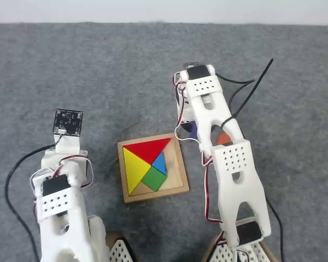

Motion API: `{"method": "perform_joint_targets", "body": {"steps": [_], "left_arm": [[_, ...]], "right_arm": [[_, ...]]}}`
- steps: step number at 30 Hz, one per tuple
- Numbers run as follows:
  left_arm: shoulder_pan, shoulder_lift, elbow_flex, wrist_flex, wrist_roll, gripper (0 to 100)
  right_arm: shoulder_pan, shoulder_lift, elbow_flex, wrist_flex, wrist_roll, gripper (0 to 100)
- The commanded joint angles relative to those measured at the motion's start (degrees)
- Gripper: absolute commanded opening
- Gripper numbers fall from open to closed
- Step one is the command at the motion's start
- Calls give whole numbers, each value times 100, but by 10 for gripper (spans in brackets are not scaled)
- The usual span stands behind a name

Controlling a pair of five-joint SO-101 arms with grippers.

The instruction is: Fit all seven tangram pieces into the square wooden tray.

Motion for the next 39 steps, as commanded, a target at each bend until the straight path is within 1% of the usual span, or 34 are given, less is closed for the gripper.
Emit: {"method": "perform_joint_targets", "body": {"steps": [1,7,11,18,24,28,30,33,39], "left_arm": [[-53,-141,-40,-114,-70,13],[-53,-141,-40,-114,-70,13],[-53,-141,-40,-114,-70,13],[-53,-141,-40,-114,-70,13],[-53,-141,-40,-114,-70,13],[-53,-141,-40,-114,-70,13],[-53,-141,-40,-114,-70,13],[-53,-141,-40,-114,-70,13],[-53,-141,-31,-114,-70,13]], "right_arm": [[75,-593,-97,224,132,187],[84,-716,-79,251,237,186],[57,-980,211,251,255,186],[48,-2053,1292,242,264,186],[22,-3011,2646,215,255,186],[-286,-3591,3578,101,255,172],[-558,-3837,4053,-57,229,147],[-1015,-4084,4624,-303,211,141],[-1481,-4180,5020,-470,255,141]]}}
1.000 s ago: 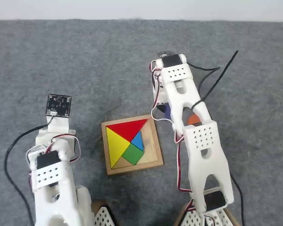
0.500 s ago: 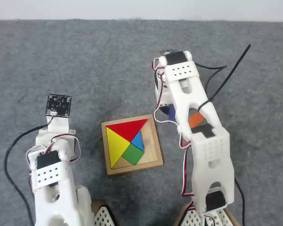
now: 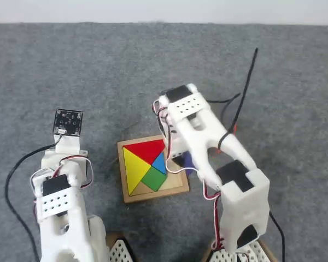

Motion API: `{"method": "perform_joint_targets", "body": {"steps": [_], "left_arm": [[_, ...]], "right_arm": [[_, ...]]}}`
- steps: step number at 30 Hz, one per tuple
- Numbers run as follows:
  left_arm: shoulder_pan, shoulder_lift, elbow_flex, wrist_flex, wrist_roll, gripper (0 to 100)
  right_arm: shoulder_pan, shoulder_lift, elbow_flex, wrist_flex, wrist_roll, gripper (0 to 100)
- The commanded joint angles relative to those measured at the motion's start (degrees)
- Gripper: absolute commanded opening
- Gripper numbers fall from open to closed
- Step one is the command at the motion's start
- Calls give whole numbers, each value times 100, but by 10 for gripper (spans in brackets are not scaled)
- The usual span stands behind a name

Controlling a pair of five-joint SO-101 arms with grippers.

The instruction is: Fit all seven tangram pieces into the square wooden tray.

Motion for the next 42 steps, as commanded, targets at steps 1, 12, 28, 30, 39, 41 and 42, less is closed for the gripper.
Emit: {"method": "perform_joint_targets", "body": {"steps": [1,12,28,30,39,41,42], "left_arm": [[-53,-141,-31,-114,-70,13],[-53,-141,-31,-114,-70,13],[-35,-141,-31,-114,-70,13],[-35,-141,-31,-123,-70,13],[-35,-141,-31,-123,-70,13],[-35,-141,-31,-123,-70,13],[-35,-141,-31,-123,-70,13]], "right_arm": [[-356,-453,35,-75,26,141],[-1200,-444,378,-462,-176,141],[-1367,-444,492,-760,-378,185],[-1367,-444,492,-760,-492,229],[-1349,-505,431,-760,-475,308],[-1323,-505,273,-690,-343,308],[-1262,-505,176,-646,-202,308]]}}
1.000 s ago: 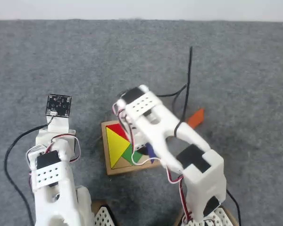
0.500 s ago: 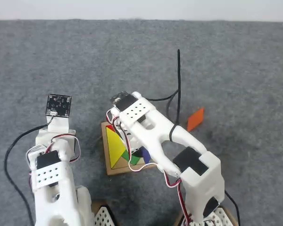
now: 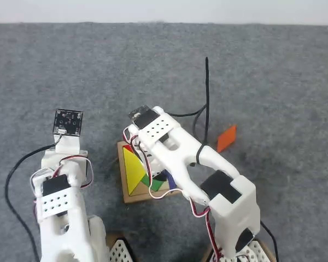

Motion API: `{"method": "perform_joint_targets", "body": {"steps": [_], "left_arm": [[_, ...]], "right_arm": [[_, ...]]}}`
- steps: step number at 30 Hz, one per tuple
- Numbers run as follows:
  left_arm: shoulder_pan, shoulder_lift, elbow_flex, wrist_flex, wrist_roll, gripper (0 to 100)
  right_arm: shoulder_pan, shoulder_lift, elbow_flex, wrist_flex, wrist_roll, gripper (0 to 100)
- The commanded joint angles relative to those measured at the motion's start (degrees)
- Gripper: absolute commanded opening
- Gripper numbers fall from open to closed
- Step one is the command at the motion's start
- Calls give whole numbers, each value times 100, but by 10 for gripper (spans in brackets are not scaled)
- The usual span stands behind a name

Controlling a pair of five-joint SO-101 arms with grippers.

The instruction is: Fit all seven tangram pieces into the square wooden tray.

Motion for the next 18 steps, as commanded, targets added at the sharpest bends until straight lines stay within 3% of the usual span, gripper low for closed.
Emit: {"method": "perform_joint_targets", "body": {"steps": [1,5,12,18], "left_arm": [[-35,-141,-31,-123,-70,13],[-35,-141,-31,-123,-70,13],[-53,-141,-31,-114,-70,13],[-53,-141,-31,-114,-70,13]], "right_arm": [[154,-470,-448,75,352,308],[549,-418,-782,145,1301,307],[1508,-435,-712,207,2013,306],[1349,-470,88,40,2453,306]]}}
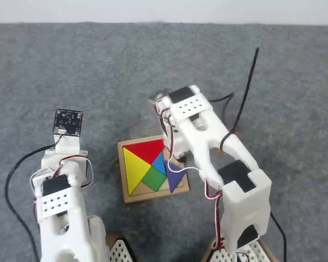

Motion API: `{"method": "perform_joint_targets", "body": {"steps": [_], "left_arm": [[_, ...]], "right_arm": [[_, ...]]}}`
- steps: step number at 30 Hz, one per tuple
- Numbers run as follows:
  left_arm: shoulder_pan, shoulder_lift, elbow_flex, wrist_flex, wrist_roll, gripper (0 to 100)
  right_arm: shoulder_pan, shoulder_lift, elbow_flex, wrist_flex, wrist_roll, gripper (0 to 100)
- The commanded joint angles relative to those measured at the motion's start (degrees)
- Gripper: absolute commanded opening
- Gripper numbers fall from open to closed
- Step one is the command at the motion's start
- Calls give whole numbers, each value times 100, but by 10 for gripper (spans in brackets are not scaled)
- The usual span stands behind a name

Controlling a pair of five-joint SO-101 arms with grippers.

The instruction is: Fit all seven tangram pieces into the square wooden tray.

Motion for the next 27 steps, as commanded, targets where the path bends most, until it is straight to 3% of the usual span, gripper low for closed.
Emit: {"method": "perform_joint_targets", "body": {"steps": [1,5,12,18,27], "left_arm": [[-53,-141,-31,-114,-70,13],[-53,-141,-31,-114,-70,13],[-53,-141,-31,-114,-70,13],[-53,-141,-31,-114,-70,13],[-53,-141,-31,-114,-70,13]], "right_arm": [[-163,-470,396,-180,158,306],[-295,-470,659,-259,158,291],[-426,-787,844,-303,158,84],[-892,-796,967,-321,114,81],[-813,-840,809,-242,114,79]]}}
